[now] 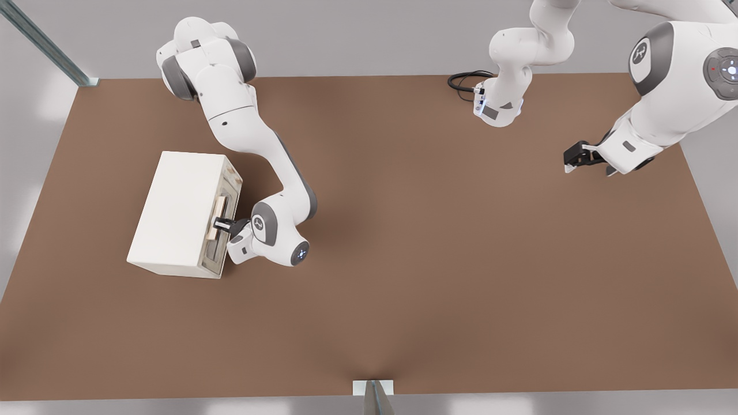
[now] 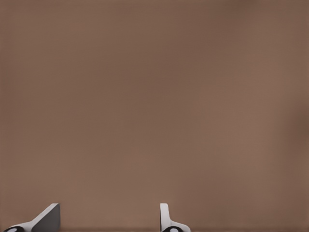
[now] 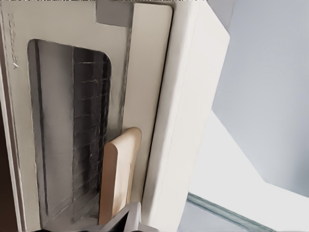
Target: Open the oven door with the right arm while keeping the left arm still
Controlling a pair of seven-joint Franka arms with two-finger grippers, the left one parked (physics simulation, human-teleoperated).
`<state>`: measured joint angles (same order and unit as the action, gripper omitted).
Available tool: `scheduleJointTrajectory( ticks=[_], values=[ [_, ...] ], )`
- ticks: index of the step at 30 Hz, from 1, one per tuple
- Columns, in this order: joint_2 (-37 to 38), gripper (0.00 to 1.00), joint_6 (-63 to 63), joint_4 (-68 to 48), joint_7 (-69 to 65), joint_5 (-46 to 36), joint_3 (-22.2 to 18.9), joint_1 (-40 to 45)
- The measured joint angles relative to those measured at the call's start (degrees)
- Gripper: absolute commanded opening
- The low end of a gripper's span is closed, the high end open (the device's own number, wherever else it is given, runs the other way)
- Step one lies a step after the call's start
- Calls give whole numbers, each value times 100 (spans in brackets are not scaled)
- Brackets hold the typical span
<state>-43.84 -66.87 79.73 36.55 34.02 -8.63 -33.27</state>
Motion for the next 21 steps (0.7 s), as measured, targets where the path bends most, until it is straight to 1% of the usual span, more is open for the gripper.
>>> scheduleJointTrajectory(
  ticks=[3,5,6,7,8,9,10,12,15,21],
  values=[
    [-50,21,4,-379,58,-41,22,-77],
    [-108,21,15,-935,93,-317,28,-94],
    [188,21,-6,-1029,94,-696,40,127],
    [775,21,-90,-862,63,-1294,48,544],
    [1414,33,-211,-632,-19,-1921,52,1018],
    [2148,100,-333,-290,-131,-2426,50,1467],
    [2681,100,-453,-55,-242,-2785,34,1772],
    [3178,100,-696,-21,-505,-3132,1,2032],
    [3358,100,-965,-46,-909,-3274,13,2055],
    [3400,100,-1248,-43,-1532,-3383,9,2025]
  ],
)
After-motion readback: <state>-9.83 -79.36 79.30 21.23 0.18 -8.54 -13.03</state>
